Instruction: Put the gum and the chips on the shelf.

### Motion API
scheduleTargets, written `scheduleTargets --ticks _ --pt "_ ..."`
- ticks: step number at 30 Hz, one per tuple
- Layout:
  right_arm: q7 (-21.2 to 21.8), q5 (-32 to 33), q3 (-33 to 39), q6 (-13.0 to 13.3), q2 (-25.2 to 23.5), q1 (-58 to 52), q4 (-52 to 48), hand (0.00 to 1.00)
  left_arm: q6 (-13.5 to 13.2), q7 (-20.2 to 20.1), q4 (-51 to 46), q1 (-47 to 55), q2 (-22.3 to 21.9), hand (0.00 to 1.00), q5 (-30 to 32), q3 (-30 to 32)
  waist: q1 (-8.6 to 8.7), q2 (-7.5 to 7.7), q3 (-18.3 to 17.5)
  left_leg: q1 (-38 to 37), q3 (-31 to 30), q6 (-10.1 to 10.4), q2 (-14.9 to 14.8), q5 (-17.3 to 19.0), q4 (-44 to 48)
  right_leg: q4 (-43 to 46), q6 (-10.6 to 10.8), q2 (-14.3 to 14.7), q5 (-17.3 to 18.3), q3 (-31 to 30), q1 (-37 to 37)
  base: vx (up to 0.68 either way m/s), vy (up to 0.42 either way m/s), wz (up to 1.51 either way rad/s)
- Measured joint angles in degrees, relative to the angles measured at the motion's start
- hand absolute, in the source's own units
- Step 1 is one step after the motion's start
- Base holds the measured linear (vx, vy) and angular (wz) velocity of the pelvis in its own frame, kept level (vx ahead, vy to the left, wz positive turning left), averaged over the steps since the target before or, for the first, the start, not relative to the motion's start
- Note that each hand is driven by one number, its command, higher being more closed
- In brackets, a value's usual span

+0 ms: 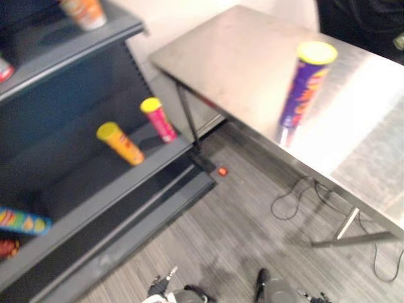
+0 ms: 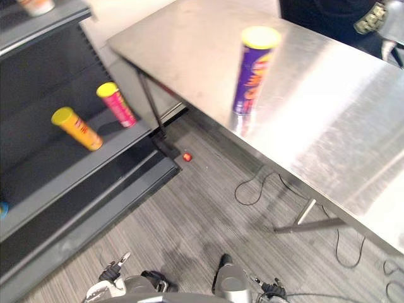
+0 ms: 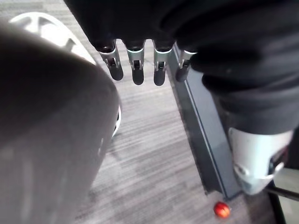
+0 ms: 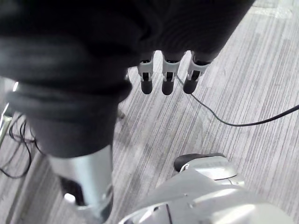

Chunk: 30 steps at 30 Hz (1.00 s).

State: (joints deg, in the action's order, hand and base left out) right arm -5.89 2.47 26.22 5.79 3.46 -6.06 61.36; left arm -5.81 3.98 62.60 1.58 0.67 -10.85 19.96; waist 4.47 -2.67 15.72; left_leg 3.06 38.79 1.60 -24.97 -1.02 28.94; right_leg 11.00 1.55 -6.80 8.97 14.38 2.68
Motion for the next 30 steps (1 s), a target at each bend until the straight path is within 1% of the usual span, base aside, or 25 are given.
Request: scheduleTargets --ticks 1,2,3,4,5,7,8,9,10,11,12,13,14,15,18,20,21,22,23,24,26,27,28,30 --pt "0.0 0.2 0.0 0.1 0.5 0.2 0.1 0.0 -0.4 0.0 -0.1 -0.1 -0.4 0.0 -0.2 -0.3 0.05 -0.24 0.0 1.2 -5.6 1.0 2.4 2.0 -0.1 -0.1 -0.2 -0.1 0.1 -1.8 0.6 0.05 0.045 -1.29" --pt "0.0 0.2 0.1 0.0 1.3 0.6 0.4 0.0 -1.0 -0.2 -0.2 0.0 -0.6 0.0 -0.4 -1.2 -0.34 -0.33 0.0 2.6 -13.9 2.0 6.8 5.7 -1.0 -0.1 -0.4 -0.1 -0.1 -5.4 1.8 0.07 0.092 -1.29" --pt "0.0 0.2 0.1 0.0 1.3 0.4 0.4 0.0 -1.3 -0.4 -0.3 0.2 -0.5 0.0 -0.4 -1.9 -0.35 -0.28 0.0 3.4 -18.7 2.6 9.7 8.0 -1.9 -0.1 -0.5 0.3 -0.2 -8.2 2.1 0.08 0.104 -1.35" --pt "0.0 0.2 0.1 0.0 1.2 0.1 0.4 0.0 -1.3 -0.4 -0.6 0.3 -0.5 0.0 -0.4 -2.3 -0.44 -0.28 0.1 3.9 -21.0 3.0 10.8 8.7 -3.7 0.0 -0.6 0.8 -0.2 -9.6 2.0 0.08 0.101 -1.23" --pt "0.0 0.2 0.0 -0.1 0.9 -0.2 0.3 0.0 -1.5 -0.5 -1.1 0.3 -0.5 0.0 -0.3 -2.2 -1.16 -0.2 0.1 4.7 -23.4 3.3 11.7 9.2 -6.6 0.2 -0.5 1.3 -0.1 -11.9 2.0 0.1 0.153 -1.09" --pt "0.1 0.2 -0.2 0.0 0.8 -0.3 0.0 0.0 -1.6 -0.8 -1.7 0.2 -0.5 0.0 -0.1 -2.3 -2.16 0.12 0.2 6.0 -26.0 3.3 12.3 9.2 -10.3 0.5 -0.1 1.4 0.1 -15.0 2.1 0.1 0.192 -0.91" --pt "0.0 0.2 -0.3 0.0 0.8 -0.4 -0.3 0.0 -1.7 -0.8 -2.0 0.2 -0.5 0.0 -0.1 -2.2 -2.56 0.2 0.2 6.5 -27.3 3.2 12.5 9.1 -12.3 0.9 0.6 1.2 0.6 -16.3 2.1 0.13 0.267 -0.99" --pt "0.1 0.2 -1.3 0.1 0.7 -0.8 -1.2 0.0 -1.8 -0.8 -2.2 0.2 -0.7 0.0 -0.2 -2.2 -3.22 -0.03 0.0 6.7 -30.9 4.0 13.0 7.0 -17.3 3.1 3.1 0.9 2.3 -19.1 2.2 0.19 0.351 -1.03" --pt "0.1 0.3 -2.3 0.1 0.4 -1.0 -1.7 0.0 -1.9 -0.9 -2.3 0.1 -0.7 0.0 -0.2 -2.1 -3.65 0.32 -0.2 5.9 -31.0 6.0 14.0 5.3 -16.5 4.7 4.3 0.2 3.3 -21.0 2.2 0.19 0.297 -0.83" --pt "0.1 0.3 -2.8 0.1 -0.4 -1.2 -2.1 0.0 -1.9 -0.8 -2.2 0.1 -0.2 0.0 -0.2 -2.1 -3.27 1.32 -0.9 5.4 -30.0 5.1 15.1 5.9 -16.5 4.8 4.7 -0.7 3.2 -21.8 2.2 0.28 0.317 -0.39" --pt "0.7 0.3 -2.7 0.5 -1.9 -2.0 -2.5 0.0 -2.0 -0.5 -2.3 0.1 0.1 0.0 -0.2 -2.0 -3.15 2.6 -2.2 6.1 -28.3 4.4 16.3 8.2 -14.1 3.8 4.5 -2.0 2.8 -22.2 1.8 0.24 0.238 -0.26" --pt "1.0 0.3 -2.6 0.5 -1.9 -2.1 -2.4 0.0 -2.2 -0.5 -2.3 0.1 0.2 0.0 -0.2 -1.6 -3.67 2.96 -2.3 6.3 -27.8 4.2 16.4 9.5 -12.5 3.5 4.3 -2.4 2.5 -22.5 1.8 0.27 0.3 -0.45" --pt "1.2 0.3 -2.2 0.5 -2.3 -2.0 -2.4 0.0 -2.3 -0.4 -2.2 0.1 0.2 0.0 -0.2 -1.0 -4.47 3.32 -2.6 6.7 -26.8 3.6 16.7 11.2 -9.8 2.7 4.9 -2.9 1.9 -23.5 1.6 0.19 0.247 -0.41" --pt "1.3 0.3 -1.6 0.5 -2.6 -1.9 -2.2 0.0 -2.3 -0.3 -2.0 0.2 0.3 0.0 -0.2 -1.0 -4.41 3.61 -2.9 6.6 -26.5 3.4 17.7 11.6 -9.2 1.7 5.8 -3.7 1.0 -24.3 1.0 0.17 0.234 -0.26" --pt "1.4 0.4 0.7 0.5 -2.6 -1.8 -1.3 0.0 -2.3 -0.3 -0.9 0.2 0.2 0.0 0.1 -1.1 -4.49 3.35 -4.3 6.3 -26.0 3.4 18.2 11.6 -9.5 -0.2 6.5 -4.2 -1.7 -24.6 1.0 0.12 0.116 -0.2" --pt "1.4 0.6 2.7 0.6 -2.7 -0.9 0.0 0.0 -2.4 -0.2 0.7 0.4 0.3 0.0 1.0 -1.4 -4.63 3.04 -5.3 4.2 -25.2 3.4 18.1 11.6 -11.6 -2.3 7.5 -3.9 -4.5 -26.6 1.1 0.1 0.045 -0.66" --pt "1.4 0.9 3.0 0.6 -2.6 -0.6 0.4 0.0 -2.4 -0.2 1.0 0.4 0.5 0.0 1.0 -1.7 -4.64 2.88 -5.5 3.6 -25.1 3.4 18.0 11.6 -12.3 -2.8 7.5 -3.7 -5.3 -27.0 1.1 0.07 0.018 -0.83" --pt "1.4 2.1 3.1 0.6 -2.4 -0.5 0.5 0.0 -2.3 -0.2 1.5 0.5 0.8 0.0 2.1 -2.1 -4.64 2.46 -6.1 2.2 -24.5 3.4 17.8 11.6 -13.7 -3.7 8.0 -3.3 -7.0 -27.2 1.3 0.05 0.007 -0.82" --pt "1.4 3.0 3.2 0.7 -2.2 -0.3 0.7 0.0 -2.4 -0.2 1.9 0.5 0.8 0.0 2.9 -2.8 -4.65 2.15 -6.3 1.0 -23.5 3.3 17.5 11.6 -15.0 -4.5 8.2 -3.1 -8.3 -26.4 1.4 0.03 0.011 -1.0" --pt "1.4 3.3 3.3 0.6 -1.6 -0.3 1.9 0.0 -2.3 -0.2 2.6 0.5 0.8 0.0 3.2 -4.0 -4.49 1.62 -7.4 -0.2 -22.2 3.2 17.4 11.5 -17.0 -5.8 8.0 -3.1 -10.4 -21.6 2.0 0.02 0.021 -0.78" --pt "1.4 4.4 4.0 0.6 -1.3 -0.3 2.7 0.0 -2.3 -0.3 2.7 0.5 0.8 0.0 3.2 -4.5 -4.44 1.32 -8.1 -0.5 -21.5 2.7 17.6 11.1 -18.4 -8.0 7.2 -3.4 -12.5 -15.2 2.0 -0.01 0.02 -0.54" --pt "1.2 5.4 5.4 0.6 -1.3 -0.2 3.1 0.0 -2.3 -0.3 2.8 0.5 1.1 0.0 3.2 -5.2 -4.46 1.45 -8.2 -0.6 -21.5 2.6 18.4 11.0 -19.0 -9.9 6.7 -3.9 -13.4 -12.5 1.8 -0.02 0.011 -0.32" --pt "1.2 5.5 5.6 0.6 -1.3 -0.2 3.3 0.0 -2.3 -0.3 2.8 0.5 1.2 0.0 3.2 -5.5 -4.46 1.57 -8.2 -0.6 -21.5 2.5 18.6 11.0 -19.0 -10.2 6.7 -4.2 -13.4 -12.5 1.8 -0.07 0.014 -0.17" --pt "1.1 8.5 8.7 0.6 -1.3 -0.3 4.9 0.0 -2.3 -0.4 3.1 0.7 1.8 0.0 3.2 -6.5 -4.26 1.74 -8.3 -0.7 -22.2 2.1 19.7 10.7 -18.9 -12.0 6.7 -5.2 -13.4 -10.9 0.2 -0.09 -0.002 0.11"
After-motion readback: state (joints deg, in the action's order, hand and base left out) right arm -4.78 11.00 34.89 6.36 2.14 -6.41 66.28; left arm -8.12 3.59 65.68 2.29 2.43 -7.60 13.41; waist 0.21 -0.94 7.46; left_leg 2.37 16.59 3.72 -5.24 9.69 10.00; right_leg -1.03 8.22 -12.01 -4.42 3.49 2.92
